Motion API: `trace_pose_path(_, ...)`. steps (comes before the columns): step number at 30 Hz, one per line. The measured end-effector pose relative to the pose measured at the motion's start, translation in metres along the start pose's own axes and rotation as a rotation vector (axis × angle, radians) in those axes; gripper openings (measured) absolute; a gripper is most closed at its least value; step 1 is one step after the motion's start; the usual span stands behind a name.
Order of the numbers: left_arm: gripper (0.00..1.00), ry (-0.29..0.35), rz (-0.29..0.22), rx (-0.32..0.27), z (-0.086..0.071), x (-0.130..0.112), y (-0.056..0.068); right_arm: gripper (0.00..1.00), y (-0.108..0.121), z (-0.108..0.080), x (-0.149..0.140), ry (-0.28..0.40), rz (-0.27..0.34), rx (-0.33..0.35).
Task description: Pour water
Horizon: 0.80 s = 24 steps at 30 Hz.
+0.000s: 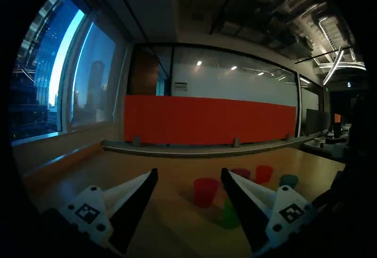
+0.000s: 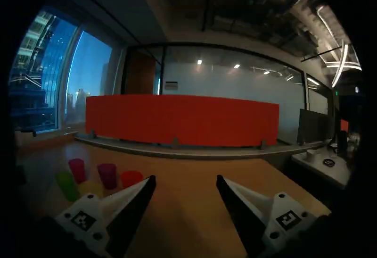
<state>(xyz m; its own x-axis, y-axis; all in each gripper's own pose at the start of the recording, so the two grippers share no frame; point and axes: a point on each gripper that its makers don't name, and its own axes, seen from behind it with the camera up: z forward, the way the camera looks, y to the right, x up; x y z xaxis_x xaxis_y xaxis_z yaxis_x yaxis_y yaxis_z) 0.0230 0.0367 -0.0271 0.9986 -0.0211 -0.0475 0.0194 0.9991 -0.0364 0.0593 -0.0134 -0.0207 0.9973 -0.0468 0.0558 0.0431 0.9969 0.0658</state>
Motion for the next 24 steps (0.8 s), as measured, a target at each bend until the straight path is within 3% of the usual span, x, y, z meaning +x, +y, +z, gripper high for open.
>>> trace_pose_path(8,1.0,0.013,0.015,0.018,0.001,0.002,-0.003,1.0,0.001,-0.003,0.003,0.016,0.029,-0.003)
trace_pose_path(17,0.99,0.041,0.07,0.059,0.001,0.0,-0.007,0.99,0.0,-0.004,0.007,0.03,0.017,0.0)
trace_pose_path(24,1.0,0.062,0.075,0.068,0.005,-0.009,-0.008,1.0,0.0,-0.003,0.009,0.025,0.038,-0.003)
